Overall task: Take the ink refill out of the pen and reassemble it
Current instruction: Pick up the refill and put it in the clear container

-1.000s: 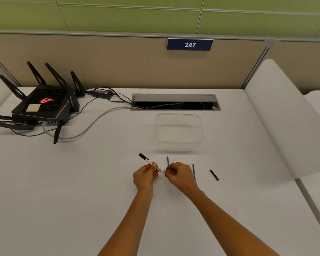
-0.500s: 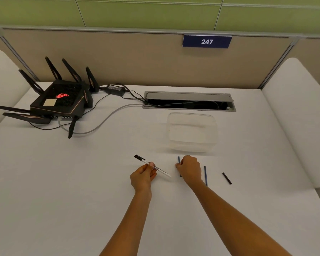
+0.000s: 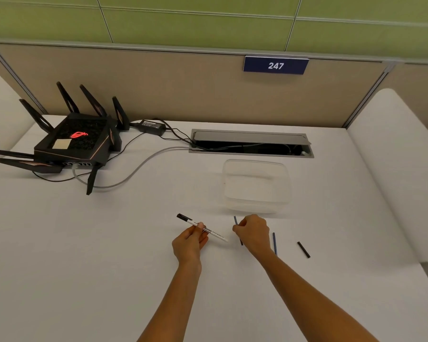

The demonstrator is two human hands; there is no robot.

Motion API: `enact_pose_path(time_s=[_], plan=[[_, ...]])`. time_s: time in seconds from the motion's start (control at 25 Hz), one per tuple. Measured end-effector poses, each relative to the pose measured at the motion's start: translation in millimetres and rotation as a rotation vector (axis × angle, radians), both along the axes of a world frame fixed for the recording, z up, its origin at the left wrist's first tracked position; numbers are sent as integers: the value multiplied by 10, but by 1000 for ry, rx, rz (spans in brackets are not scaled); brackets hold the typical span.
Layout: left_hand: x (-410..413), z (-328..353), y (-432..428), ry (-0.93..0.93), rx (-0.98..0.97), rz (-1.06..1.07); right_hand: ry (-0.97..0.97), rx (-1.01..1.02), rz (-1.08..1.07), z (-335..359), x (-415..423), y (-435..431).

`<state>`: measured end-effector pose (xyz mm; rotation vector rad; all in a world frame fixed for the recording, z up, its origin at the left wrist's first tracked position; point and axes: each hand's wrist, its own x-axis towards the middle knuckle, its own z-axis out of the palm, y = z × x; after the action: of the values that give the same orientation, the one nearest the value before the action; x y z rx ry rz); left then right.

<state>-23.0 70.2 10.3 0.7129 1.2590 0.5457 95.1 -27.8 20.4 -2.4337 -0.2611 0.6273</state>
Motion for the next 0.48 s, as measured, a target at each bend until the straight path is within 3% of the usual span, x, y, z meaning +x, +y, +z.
enact_pose_path(time_s=[0.28, 0.48], plan=[[118, 19, 75, -17, -37, 2, -49, 253, -50, 607, 473, 409], [143, -16, 136, -53, -56, -9, -4, 173, -112, 430, 958, 849]])
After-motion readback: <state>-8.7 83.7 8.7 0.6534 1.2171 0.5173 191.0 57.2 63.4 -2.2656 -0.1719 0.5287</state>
